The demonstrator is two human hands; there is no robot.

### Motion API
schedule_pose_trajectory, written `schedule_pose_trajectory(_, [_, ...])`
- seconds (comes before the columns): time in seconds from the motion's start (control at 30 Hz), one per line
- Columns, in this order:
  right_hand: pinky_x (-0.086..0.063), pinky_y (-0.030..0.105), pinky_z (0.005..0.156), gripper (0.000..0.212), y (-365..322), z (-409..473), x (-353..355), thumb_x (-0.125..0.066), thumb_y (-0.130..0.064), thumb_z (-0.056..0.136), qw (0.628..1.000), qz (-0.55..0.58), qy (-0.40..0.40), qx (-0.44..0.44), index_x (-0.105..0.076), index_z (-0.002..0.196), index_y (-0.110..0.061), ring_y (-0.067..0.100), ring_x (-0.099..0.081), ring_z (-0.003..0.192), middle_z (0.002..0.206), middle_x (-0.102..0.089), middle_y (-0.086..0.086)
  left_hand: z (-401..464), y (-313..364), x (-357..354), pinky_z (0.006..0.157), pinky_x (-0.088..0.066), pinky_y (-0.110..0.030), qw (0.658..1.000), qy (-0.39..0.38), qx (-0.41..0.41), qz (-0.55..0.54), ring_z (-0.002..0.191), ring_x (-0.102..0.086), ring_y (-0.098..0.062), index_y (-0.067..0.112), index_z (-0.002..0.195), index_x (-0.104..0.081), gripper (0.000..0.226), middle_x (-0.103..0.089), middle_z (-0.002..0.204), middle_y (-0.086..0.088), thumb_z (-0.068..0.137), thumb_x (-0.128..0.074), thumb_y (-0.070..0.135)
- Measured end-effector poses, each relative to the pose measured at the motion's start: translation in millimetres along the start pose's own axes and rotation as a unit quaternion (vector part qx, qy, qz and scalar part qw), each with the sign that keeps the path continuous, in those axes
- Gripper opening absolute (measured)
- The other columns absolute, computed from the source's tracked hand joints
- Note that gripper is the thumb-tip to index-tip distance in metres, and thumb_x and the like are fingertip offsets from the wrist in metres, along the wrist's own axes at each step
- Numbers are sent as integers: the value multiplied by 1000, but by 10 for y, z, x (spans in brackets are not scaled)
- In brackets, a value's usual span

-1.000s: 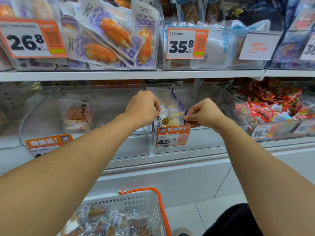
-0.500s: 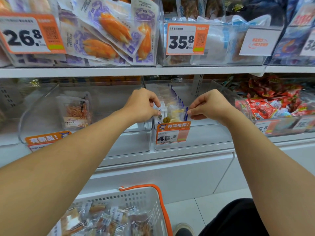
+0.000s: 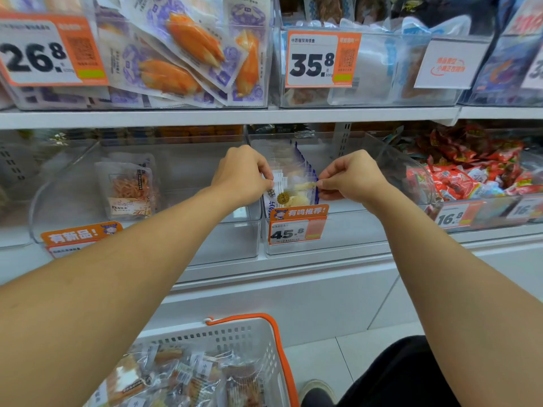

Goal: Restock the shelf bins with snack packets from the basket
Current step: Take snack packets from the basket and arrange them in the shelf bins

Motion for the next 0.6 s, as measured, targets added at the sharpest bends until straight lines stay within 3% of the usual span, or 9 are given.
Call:
schedule_pose_trajectory(0.2, [-63, 37, 67, 12, 54, -19, 18, -80, -6, 80, 1000, -10, -7, -16, -72, 82, 4, 25, -75, 69, 76, -74, 16, 8, -8, -18, 67, -48, -28, 1000, 0, 3, -3, 65, -55, -6, 18, 76, -77, 6, -61, 65, 12, 78, -82, 20])
schedule_pose_trajectory(0.43, [-61, 29, 61, 9, 235, -58, -86, -75, -9, 85, 997, -30, -33, -61, -73, 83, 0, 19, -75, 69, 78, -75, 12, -6, -3, -57, 72, -55, -32, 1000, 2, 16, 17, 75, -63, -16, 17, 75, -78, 7, -63, 67, 8, 82, -79, 17])
schedule_pose_trajectory(0.6, [-59, 27, 59, 9, 273, -76, -110, -72, -6, 87, 996, 0, -39, -79, -72, 85, 2, 20, -75, 69, 81, -75, 14, 12, -46, -79, 66, -47, -28, 999, -2, 36, -2, 72, -61, -13, 20, 71, -75, 12, -60, 64, 10, 81, -80, 16])
Point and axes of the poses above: each hand's wrist, its own z-axis towards the middle knuckle, its own x-axis out of the back of the hand, y = z × x, the point moved 9 cm from there along z, towards the middle knuckle
